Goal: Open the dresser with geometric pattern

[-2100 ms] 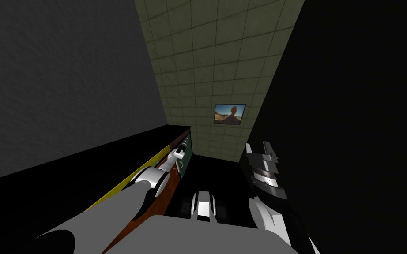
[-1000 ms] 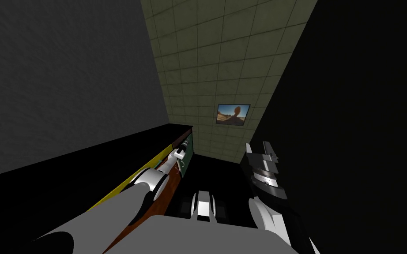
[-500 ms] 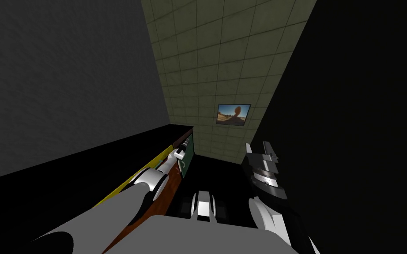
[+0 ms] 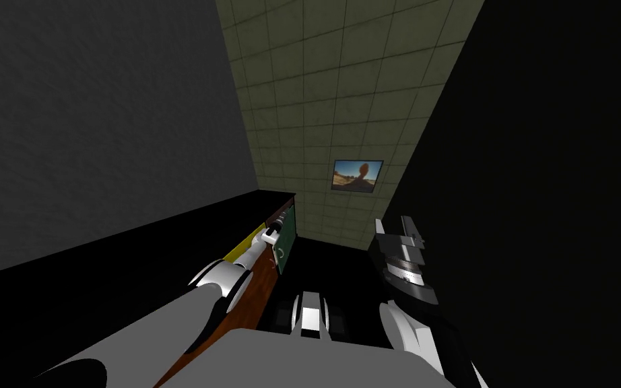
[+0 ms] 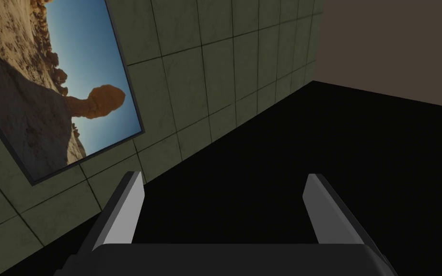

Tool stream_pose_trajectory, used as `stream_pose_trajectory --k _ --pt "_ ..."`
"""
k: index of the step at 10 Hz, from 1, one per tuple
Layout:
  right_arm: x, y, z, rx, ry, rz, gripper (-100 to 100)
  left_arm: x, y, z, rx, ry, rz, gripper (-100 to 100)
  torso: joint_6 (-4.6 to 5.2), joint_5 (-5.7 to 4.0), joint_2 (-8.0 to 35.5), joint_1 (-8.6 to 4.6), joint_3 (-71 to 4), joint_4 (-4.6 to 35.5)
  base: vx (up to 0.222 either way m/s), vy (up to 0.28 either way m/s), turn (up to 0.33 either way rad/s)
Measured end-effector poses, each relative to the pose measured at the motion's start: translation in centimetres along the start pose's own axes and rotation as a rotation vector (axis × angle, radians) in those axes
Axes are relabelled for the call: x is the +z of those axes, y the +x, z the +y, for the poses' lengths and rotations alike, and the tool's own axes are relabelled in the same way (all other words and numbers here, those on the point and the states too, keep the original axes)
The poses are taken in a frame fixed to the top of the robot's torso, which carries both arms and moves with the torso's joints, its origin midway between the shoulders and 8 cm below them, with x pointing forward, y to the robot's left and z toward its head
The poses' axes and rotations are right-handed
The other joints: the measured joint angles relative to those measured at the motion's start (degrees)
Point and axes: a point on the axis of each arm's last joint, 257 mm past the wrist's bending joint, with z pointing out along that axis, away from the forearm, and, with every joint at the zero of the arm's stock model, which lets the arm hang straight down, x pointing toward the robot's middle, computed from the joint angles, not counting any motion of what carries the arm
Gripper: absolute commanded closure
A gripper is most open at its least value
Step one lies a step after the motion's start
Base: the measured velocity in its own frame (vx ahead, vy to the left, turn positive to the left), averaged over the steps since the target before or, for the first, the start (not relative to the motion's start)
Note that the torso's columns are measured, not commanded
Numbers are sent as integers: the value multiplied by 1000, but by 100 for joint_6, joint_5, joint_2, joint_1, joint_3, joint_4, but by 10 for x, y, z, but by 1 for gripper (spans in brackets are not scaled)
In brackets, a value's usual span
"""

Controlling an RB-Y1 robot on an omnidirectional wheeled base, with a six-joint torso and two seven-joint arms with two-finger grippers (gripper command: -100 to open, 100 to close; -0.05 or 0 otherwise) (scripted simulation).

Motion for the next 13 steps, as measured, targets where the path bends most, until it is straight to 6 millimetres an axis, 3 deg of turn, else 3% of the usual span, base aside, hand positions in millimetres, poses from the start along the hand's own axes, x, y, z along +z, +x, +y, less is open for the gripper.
stream_pose_trajectory --k 1,7,8,9,10,12,13 --pt "0 0 0 0 0 0 0 1 -3 1 1 -1 -3 -100 1 6 8 15 4 1 15 -35 -191" --pt "0 0 0 0 0 0 0 -27 -84 26 3 -26 -81 -100 3 6 20 12 12 4 19 -46 -123" --pt "0 0 0 0 0 0 0 -28 -90 29 0 -32 -87 -100 3 7 20 14 13 4 3 -10 4" --pt "0 0 0 0 0 0 0 -28 -90 29 0 -31 -87 100 3 8 21 17 13 4 -8 19 116" --pt "0 0 0 0 0 0 0 -24 -83 27 -2 -30 -82 100 1 9 21 22 13 4 -22 47 223" --pt "0 0 0 0 0 0 0 -10 -48 20 -3 -24 -48 100 -9 -5 58 9 37 30 -9 53 98" --pt "0 0 0 0 0 0 0 -10 -42 17 -1 -17 -41 100 -17 -3 60 6 39 26 -23 49 207"
